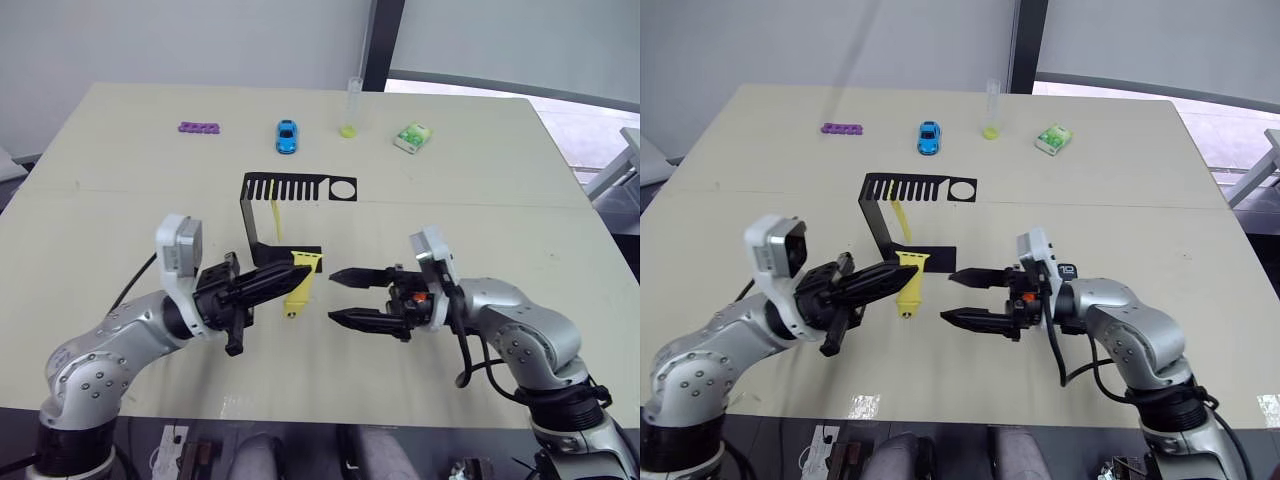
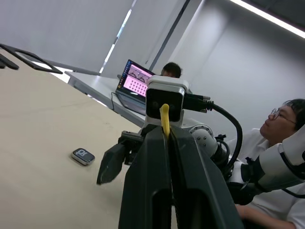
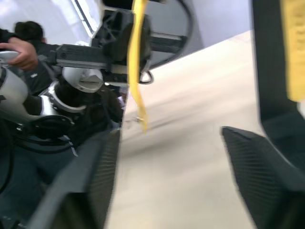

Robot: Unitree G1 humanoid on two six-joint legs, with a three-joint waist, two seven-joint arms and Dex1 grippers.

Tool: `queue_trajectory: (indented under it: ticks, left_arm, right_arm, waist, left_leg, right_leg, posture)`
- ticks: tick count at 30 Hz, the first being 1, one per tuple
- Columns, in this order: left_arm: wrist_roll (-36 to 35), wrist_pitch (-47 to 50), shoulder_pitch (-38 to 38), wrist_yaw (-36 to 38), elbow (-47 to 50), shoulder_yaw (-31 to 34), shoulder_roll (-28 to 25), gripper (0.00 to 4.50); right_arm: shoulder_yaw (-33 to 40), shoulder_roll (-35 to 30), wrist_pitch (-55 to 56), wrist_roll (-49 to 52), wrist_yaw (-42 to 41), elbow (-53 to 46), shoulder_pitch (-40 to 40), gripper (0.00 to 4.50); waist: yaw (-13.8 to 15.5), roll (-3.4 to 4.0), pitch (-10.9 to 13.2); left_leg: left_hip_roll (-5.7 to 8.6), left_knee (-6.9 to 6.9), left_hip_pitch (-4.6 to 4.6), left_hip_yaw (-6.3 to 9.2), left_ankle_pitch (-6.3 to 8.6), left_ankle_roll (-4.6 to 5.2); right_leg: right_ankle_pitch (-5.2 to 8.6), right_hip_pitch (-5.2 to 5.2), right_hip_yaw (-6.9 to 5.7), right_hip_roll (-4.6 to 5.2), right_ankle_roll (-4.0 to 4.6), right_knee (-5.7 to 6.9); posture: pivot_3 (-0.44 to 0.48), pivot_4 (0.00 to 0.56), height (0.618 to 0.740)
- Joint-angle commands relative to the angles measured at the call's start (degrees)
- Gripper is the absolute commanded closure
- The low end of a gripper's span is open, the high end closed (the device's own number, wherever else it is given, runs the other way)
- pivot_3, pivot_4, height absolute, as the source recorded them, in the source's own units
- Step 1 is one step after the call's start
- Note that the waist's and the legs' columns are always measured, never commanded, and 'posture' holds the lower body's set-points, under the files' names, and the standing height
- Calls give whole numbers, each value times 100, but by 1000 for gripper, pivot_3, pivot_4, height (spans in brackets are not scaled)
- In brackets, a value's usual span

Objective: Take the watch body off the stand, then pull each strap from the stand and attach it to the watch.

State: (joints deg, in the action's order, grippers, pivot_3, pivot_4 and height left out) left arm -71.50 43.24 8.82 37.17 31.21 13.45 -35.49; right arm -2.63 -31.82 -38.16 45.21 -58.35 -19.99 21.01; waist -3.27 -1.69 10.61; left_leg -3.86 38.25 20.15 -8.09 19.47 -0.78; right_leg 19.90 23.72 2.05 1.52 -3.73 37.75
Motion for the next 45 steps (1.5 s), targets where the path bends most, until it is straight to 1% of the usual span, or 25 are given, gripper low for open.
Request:
queue_trajectory:
  ticks: [1,4,6,9,11,14,17,19,22,27,30,32,36,39,42,44,45]
  left_arm:
    - [50,-152,-412,208,224,566,-290,4500]
    - [310,-284,-990,404,211,1042,-572,4500]
    - [471,-447,-1309,466,134,1386,-608,4500]
    - [605,-750,-1544,287,-87,1859,-457,4500]
    - [890,-923,-1712,339,-158,1998,-447,4500]
    - [1212,-1225,-1956,363,-369,2398,-393,4500]
    - [1607,-1626,-2220,447,-712,2835,-319,4500]
    - [1646,-1722,-2269,410,-863,3005,-276,4500]
    - [1693,-1748,-2333,423,-853,2982,-247,4500]
    - [1844,-1779,-2310,506,-847,2836,-284,4500]
    - [1951,-1779,-2137,512,-812,2641,-374,4500]
    - [2123,-1898,-1910,507,-792,2450,-414,4500]
    - [2186,-1773,-1517,562,-543,2005,-598,4500]
    - [2117,-1672,-1214,586,-381,1732,-733,4500]
    - [1993,-1493,-925,677,-227,1405,-806,4500]
    - [2024,-1434,-845,732,-151,1220,-830,4500]
    - [2012,-1377,-790,713,-81,1123,-838,4500]
  right_arm:
    - [689,-258,301,-2,33,-95,-282,109]
    - [1414,-346,1236,-438,29,186,-751,109]
    - [1824,-458,1883,-848,22,520,-1068,109]
    - [2427,-550,2627,-1258,235,1078,-1376,109]
    - [2733,-613,2973,-1411,265,1409,-1546,109]
    - [3146,-841,3780,-1865,198,2103,-1949,109]
    - [3643,-1016,4257,-2059,365,2863,-2288,109]
    - [3875,-1080,4683,-2265,539,3288,-2457,109]
    - [4076,-1053,4821,-2240,675,3637,-2664,109]
    - [4046,-882,4709,-2074,671,3336,-3010,109]
    - [3996,-654,4604,-2077,1041,3089,-3018,109]
    - [3794,-503,4512,-2211,1239,2749,-3104,109]
    - [3425,-477,4289,-2093,1092,1941,-3204,109]
    - [3210,-441,3718,-2110,1472,1325,-3205,109]
    - [2826,-346,2655,-2043,1980,607,-3209,109]
    - [2542,-392,2182,-2120,2136,151,-3239,109]
    - [2420,-229,1887,-2028,2437,-196,-3172,109]
  waist:
    - [4,0,0]
    - [9,-1,0]
    - [12,-1,0]
    - [23,-1,0]
    - [20,-1,0]
    - [17,0,0]
    - [15,0,0]
    - [8,0,1]
    - [-6,-1,1]
    - [-24,-1,1]
    - [-25,0,1]
    - [-14,-1,1]
    - [2,3,2]
    - [2,5,3]
    - [3,4,3]
    - [-1,7,2]
    - [-4,8,3]
  left_leg:
    - [0,-1,0,0,0,0]
    - [1,-3,1,1,1,1]
    - [3,-4,1,0,1,1]
    - [7,-5,1,-2,2,4]
    - [7,-3,-1,-2,0,6]
    - [7,-5,-7,-3,-1,6]
    - [6,-8,-7,-6,-1,6]
    - [7,-10,-9,-11,-1,6]
    - [6,-10,-23,-16,0,6]
    - [4,-43,-93,-30,5,-1]
    - [4,-51,-97,-31,5,-1]
    - [4,-51,-98,-30,5,-2]
    - [4,-53,-97,-28,6,-4]
    - [5,-54,-96,-28,6,-4]
    - [3,-53,-97,-27,6,-5]
    - [3,-54,-98,-27,5,-6]
    - [3,-54,-98,-27,5,-7]
  right_leg:
    - [0,0,0,1,0,-2]
    - [0,-1,0,1,0,-9]
    - [0,-2,0,1,0,-11]
    - [0,-5,1,2,0,-16]
    - [-1,-7,2,2,-2,-14]
    - [-1,-13,3,0,-2,-13]
    - [-1,-12,4,-1,-2,-18]
    - [-1,-11,7,-1,-2,-19]
    - [-2,-22,14,-1,-3,-18]
    - [0,-76,29,-5,0,-27]
    - [0,-80,30,-4,0,-30]
    - [-1,-82,29,-3,-1,-30]
    - [-1,-82,27,-3,-1,-30]
    - [-1,-82,26,-2,-2,-32]
    - [-1,-82,26,-2,-2,-30]
    - [-1,-81,26,-2,-2,-28]
    - [-1,-81,26,-2,-2,-27]
  posture:
    - [0,150,740]
    - [0,150,740]
    - [0,150,740]
    - [0,150,740]
    - [0,150,740]
    - [0,150,740]
    - [0,150,740]
    - [0,150,740]
    - [0,150,740]
    - [0,150,740]
    - [0,150,740]
    - [0,150,740]
    - [0,150,740]
    - [0,150,740]
    - [0,150,740]
    - [0,150,740]
    - [0,150,740]
